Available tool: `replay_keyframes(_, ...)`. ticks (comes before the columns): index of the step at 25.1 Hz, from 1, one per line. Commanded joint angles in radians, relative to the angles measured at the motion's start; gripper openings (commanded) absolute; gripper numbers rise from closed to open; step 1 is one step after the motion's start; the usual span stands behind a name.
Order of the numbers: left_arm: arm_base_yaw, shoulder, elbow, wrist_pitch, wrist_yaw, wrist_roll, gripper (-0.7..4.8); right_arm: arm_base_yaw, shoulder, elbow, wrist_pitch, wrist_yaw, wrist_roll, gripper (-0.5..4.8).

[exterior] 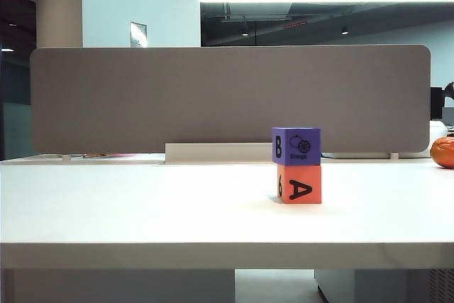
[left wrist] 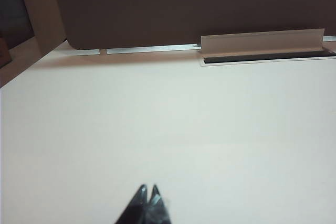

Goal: Stack one letter block on top of another letter block.

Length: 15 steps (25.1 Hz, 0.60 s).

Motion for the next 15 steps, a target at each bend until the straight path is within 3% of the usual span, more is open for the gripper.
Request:
replay_keyframes(1,-0.001,0.001,0.003,0.010,0.005,0.000,-0.06,0.001,-0.002,-0.005,0.018,0.093,0.019,0.00)
replay_keyframes(15,-0.001,0.001,0.003,0.010,0.005,0.000,-0.06,-0.001,-0.002,-0.006,0.015,0.102,0.014,0.00)
